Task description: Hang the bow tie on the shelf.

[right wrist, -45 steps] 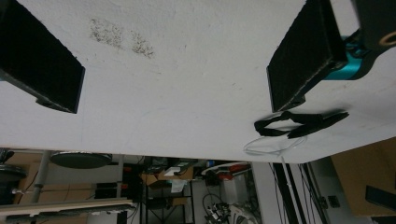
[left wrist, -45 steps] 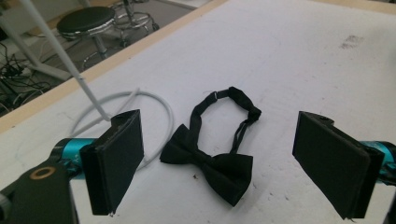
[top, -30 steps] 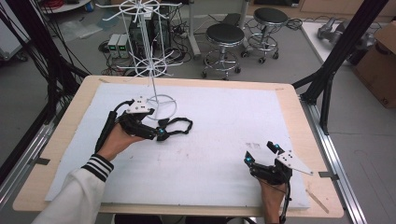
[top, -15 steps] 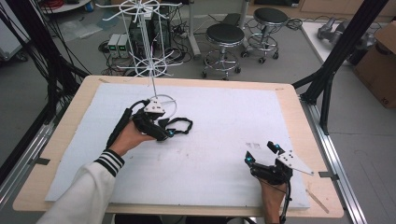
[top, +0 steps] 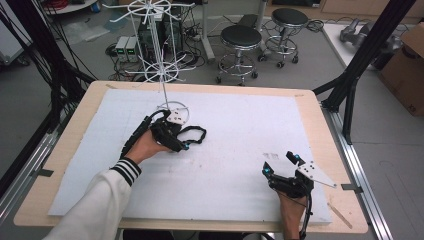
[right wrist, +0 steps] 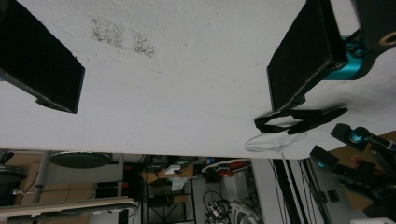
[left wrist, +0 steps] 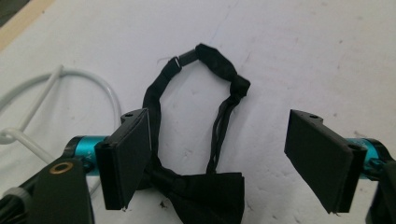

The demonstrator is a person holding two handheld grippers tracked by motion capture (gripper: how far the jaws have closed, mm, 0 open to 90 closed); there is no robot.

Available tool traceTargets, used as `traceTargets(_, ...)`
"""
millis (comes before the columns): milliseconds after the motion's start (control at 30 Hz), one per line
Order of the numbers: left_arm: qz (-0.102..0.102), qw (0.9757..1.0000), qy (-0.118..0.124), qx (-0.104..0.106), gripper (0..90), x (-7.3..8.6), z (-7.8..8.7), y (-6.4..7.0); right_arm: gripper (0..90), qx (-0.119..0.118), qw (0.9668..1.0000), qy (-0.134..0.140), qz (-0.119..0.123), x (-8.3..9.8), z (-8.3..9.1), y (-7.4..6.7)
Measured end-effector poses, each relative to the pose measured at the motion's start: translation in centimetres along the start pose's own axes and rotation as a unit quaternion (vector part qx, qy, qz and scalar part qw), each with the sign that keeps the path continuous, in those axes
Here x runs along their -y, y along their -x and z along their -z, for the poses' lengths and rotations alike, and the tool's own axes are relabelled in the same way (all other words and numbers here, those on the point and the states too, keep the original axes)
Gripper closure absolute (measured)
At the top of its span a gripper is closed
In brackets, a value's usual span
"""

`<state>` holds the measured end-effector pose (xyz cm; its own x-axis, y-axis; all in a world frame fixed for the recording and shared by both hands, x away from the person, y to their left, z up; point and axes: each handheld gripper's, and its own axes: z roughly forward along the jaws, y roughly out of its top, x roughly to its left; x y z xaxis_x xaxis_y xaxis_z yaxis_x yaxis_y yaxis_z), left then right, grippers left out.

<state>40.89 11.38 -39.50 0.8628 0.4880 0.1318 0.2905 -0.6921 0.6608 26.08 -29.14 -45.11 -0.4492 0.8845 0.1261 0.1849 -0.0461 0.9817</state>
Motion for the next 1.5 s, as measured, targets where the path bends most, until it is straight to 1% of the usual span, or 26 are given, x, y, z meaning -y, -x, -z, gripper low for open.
traceTargets(100, 0.002, 0.9999, -0.01, -0.002, 27.5, 0.1, -0.4, -0.2, 3.1, 0.001, 1.0, 0.0, -0.003, 0.0, 0.0, 0.0)
traceTargets(133, 0.001, 0.9999, -0.014, -0.002, 27.5, 0.1, -0.5, -0.2, 3.1, 0.001, 1.0, 0.0, -0.003, 0.0, 0.0, 0.0)
traceTargets(200, -0.004, 0.9998, -0.021, -0.001, 33.1, 0.2, -0.7, -0.3, 3.1, 0.0, 1.0, 0.001, -0.003, 0.0, 0.0, 0.1)
traceTargets(233, -0.003, 0.9997, -0.022, -0.002, 34.9, 0.2, -0.8, -0.3, 3.1, 0.001, 1.0, 0.002, -0.003, 0.0, 0.0, 0.1)
traceTargets(267, -0.006, 0.9996, -0.027, -0.001, 34.9, 0.2, -0.9, -0.3, 3.1, 0.001, 1.0, 0.002, -0.003, 0.0, 0.0, 0.1)
traceTargets(300, -0.009, 0.9995, -0.031, -0.001, 39.5, 0.2, -1.0, -0.3, 3.0, 0.001, 1.0, 0.002, -0.004, 0.0, 0.0, 0.1)
traceTargets(333, -0.012, 0.9992, -0.038, 0.0, 39.5, 0.2, -1.0, -0.3, 3.0, 0.001, 1.0, 0.002, -0.004, 0.0, 0.0, 0.1)
traceTargets(400, -0.02, 0.9987, -0.048, -0.001, 43.3, 0.1, -1.2, -0.3, 3.1, 0.001, 1.0, 0.002, -0.005, 0.0, 0.0, 0.1)
traceTargets(433, -0.019, 0.9986, -0.049, 0.001, 44.3, 0.1, -1.3, -0.3, 3.0, 0.001, 1.0, 0.002, -0.005, 0.0, 0.0, 0.1)
traceTargets(533, -0.016, 0.9984, -0.054, 0.002, 44.6, -0.1, -1.6, -0.3, 3.0, 0.001, 1.0, 0.002, -0.004, 0.0, 0.1, 0.1)
traceTargets(633, -0.025, 0.9978, -0.061, 0.002, 47.3, -0.3, -1.8, -0.2, 3.0, 0.0, 1.0, 0.003, -0.004, 0.0, 0.1, 0.1)
traceTargets(700, -0.027, 0.9973, -0.068, 0.001, 47.3, -0.4, -2.0, -0.2, 3.0, 0.001, 1.0, 0.003, -0.003, 0.0, 0.1, 0.1)
traceTargets(800, -0.037, 0.9965, -0.075, 0.003, 47.2, -0.7, -2.2, -0.2, 3.1, 0.0, 1.0, 0.004, -0.004, 0.0, 0.1, 0.1)
traceTargets(867, -0.045, 0.9954, -0.084, 0.001, 47.6, -0.8, -2.4, -0.1, 3.1, -0.001, 1.0, 0.004, -0.004, 0.0, 0.1, 0.1)
traceTargets(933, -0.043, 0.9953, -0.086, 0.005, 48.7, -0.8, -2.6, -0.1, 3.1, -0.001, 1.0, 0.004, -0.005, 0.0, 0.1, 0.1)
traceTargets(967, -0.046, 0.9942, -0.097, 0.006, 49.2, -0.7, -2.7, -0.2, 3.1, -0.001, 1.0, 0.004, -0.008, 0.0, 0.1, 0.1)
traceTargets(1000, -0.046, 0.9942, -0.097, 0.006, 50.2, -0.7, -2.7, -0.2, 3.1, -0.001, 1.0, 0.004, -0.008, 0.0, 0.1, 0.1)
traceTargets(1033, -0.05, 0.9934, -0.103, 0.004, 51.5, -0.6, -2.8, -0.2, 3.1, -0.001, 1.0, 0.004, -0.009, 0.0, 0.1, 0.1)
traceTargets(1100, -0.05, 0.9932, -0.104, 0.007, 52.5, -0.6, -2.9, -0.2, 3.0, -0.001, 1.0, 0.004, -0.009, 0.0, 0.1, 0.1)
traceTargets(1200, -0.053, 0.9934, -0.101, 0.006, 57.1, -0.7, -2.8, -0.2, 3.0, -0.001, 1.0, 0.006, -0.008, 0.0, 0.1, 0.1)
traceTargets(1267, -0.054, 0.9931, -0.104, 0.006, 59.3, -0.6, -2.9, -0.3, 3.1, 0.0, 1.0, 0.007, -0.007, 0.0, 0.1, 0.1)
traceTargets(1333, -0.051, 0.9928, -0.108, 0.008, 60.0, -0.5, -2.9, -0.3, 3.1, 0.0, 1.0, 0.006, -0.007, 0.0, 0.1, 0.1)
traceTargets(1367, -0.054, 0.9924, -0.11, 0.007, 60.0, -0.5, -2.9, -0.4, 3.1, 0.0, 1.0, 0.006, -0.007, 0.0, 0.1, 0.1)
traceTargets(1400, -0.051, 0.9929, -0.108, 0.006, 60.6, -0.5, -2.9, -0.3, 3.0, 0.0, 1.0, 0.006, -0.007, 0.0, 0.1, 0.1)
traceTargets(1433, -0.052, 0.9928, -0.108, 0.006, 60.6, -0.5, -2.9, -0.3, 3.1, 0.0, 1.0, 0.006, -0.007, 0.0, 0.1, 0.1)
traceTargets(1500, -0.058, 0.9918, -0.114, 0.002, 60.6, -0.5, -3.0, -0.3, 3.0, 0.0, 1.0, 0.007, -0.007, 0.0, 0.1, 0.1)
